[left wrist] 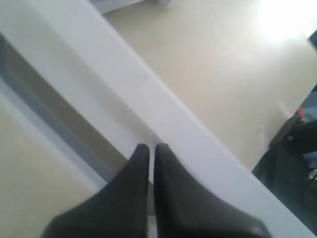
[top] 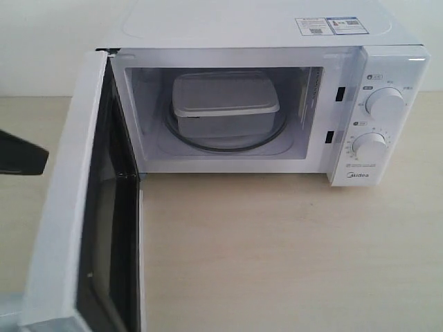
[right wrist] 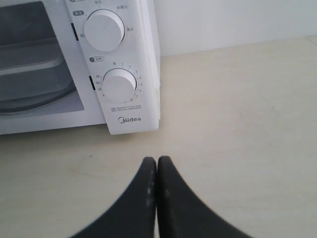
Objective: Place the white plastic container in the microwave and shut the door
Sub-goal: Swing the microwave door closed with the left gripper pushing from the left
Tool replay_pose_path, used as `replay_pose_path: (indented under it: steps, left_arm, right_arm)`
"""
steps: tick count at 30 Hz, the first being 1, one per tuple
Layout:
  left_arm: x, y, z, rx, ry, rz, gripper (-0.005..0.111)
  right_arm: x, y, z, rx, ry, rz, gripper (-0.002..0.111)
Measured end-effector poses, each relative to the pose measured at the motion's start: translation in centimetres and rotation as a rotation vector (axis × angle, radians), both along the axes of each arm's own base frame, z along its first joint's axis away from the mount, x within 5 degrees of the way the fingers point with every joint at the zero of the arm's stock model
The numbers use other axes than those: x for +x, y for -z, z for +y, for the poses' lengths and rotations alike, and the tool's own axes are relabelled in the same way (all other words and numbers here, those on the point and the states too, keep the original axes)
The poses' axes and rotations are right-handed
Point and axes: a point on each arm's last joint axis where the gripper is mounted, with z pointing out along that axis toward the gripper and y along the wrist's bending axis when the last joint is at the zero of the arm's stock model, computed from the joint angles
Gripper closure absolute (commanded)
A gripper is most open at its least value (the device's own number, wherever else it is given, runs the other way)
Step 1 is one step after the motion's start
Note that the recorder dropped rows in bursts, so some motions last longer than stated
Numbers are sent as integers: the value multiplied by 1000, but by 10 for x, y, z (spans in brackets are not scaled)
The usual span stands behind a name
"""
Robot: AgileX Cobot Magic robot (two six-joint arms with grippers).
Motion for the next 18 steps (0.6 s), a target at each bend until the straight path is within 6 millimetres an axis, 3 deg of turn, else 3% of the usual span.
replay_pose_path:
  steps: [4,18]
  left_arm:
    - [4,-6,-6,-98,26,-39,102]
    - [15,-11,-13,-184,84,-170,102]
  right_arm:
    - [0,0,0,0,0,0,108]
    - [0,0,0,0,0,0,108]
